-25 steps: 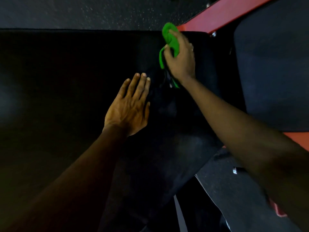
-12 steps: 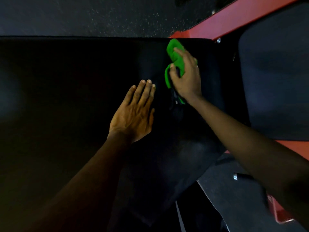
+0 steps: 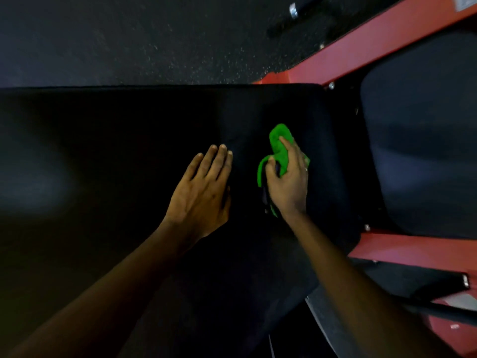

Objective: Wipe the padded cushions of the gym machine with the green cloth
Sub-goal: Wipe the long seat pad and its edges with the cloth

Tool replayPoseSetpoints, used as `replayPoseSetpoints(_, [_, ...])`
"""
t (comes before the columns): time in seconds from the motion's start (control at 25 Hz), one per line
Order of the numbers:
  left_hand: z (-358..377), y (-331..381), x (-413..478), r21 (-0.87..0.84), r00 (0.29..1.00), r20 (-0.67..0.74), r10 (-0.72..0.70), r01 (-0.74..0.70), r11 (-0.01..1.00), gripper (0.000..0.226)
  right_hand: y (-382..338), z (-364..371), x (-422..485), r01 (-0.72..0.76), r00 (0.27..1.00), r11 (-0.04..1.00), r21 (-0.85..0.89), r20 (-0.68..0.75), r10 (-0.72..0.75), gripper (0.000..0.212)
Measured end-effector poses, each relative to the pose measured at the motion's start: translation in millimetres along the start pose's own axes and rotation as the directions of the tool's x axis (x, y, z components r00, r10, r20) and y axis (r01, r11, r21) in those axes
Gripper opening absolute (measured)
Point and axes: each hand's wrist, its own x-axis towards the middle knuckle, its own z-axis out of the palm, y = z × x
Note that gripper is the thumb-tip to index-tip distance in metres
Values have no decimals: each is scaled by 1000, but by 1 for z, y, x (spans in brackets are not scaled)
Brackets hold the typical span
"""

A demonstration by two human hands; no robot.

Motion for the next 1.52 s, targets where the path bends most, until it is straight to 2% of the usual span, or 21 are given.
replayPoseSetpoints(0.04, [-1,3,6,-37,1000,-25,-1,0,999,65,15,-1,18,-84,995,996,3,-60,84,51])
replayPoseSetpoints(0.12, [-3,7,31,-84,997,-68,26,-32,996,62,41,-5,64,-323,932,946,29,-165,323,56])
replayPoseSetpoints(0.2, [-2,10,64,-81,994,-97,56,-63,995,60,54,-9,88,-455,874,890,39,-171,454,60])
replayPoseSetpoints(0.28, [3,10,93,-28,995,-54,85,-86,996,60,49,-10,79,-410,900,911,45,-145,412,58])
replayPoseSetpoints(0.4, [19,9,106,79,998,1,60,-60,995,64,27,-11,19,-105,993,994,41,-43,107,52])
replayPoseSetpoints(0.48, [23,10,106,81,999,-15,46,-45,996,66,11,-13,-24,31,993,999,20,116,-33,53])
replayPoseSetpoints(0.56, [23,11,107,78,999,-22,45,-43,996,67,6,-16,-23,66,985,998,-9,159,-63,55])
replayPoseSetpoints(0.64, [23,11,108,94,999,-4,39,-38,995,68,11,-8,11,50,996,998,-45,81,-46,55])
replayPoseSetpoints(0.72, [22,10,109,92,999,16,27,-29,995,69,17,2,64,-52,998,998,-28,-33,51,55])
replayPoseSetpoints(0.84, [22,10,111,91,999,14,30,-31,995,68,13,12,107,-187,974,982,39,-119,191,54])
replayPoseSetpoints(0.92, [22,9,111,88,999,17,30,-32,996,68,0,15,93,-125,986,991,38,-104,129,49])
replayPoseSetpoints(1.0, [21,11,111,98,999,14,34,-35,995,68,-7,13,69,59,998,998,-21,5,-59,47])
replayPoseSetpoints(1.08, [21,11,111,91,999,24,29,-31,995,68,-2,8,73,151,983,988,-29,110,-147,48])
replayPoseSetpoints(1.28, [20,11,111,89,1000,23,11,-13,996,69,18,15,143,-7,1000,1000,-14,-25,7,50])
replayPoseSetpoints(1.4, [21,11,111,87,1000,20,13,-15,996,69,25,20,171,-120,991,992,42,-58,122,53])
replayPoseSetpoints(1.52, [19,10,110,76,1000,16,14,-15,997,68,42,13,191,-166,983,985,47,-75,169,54])
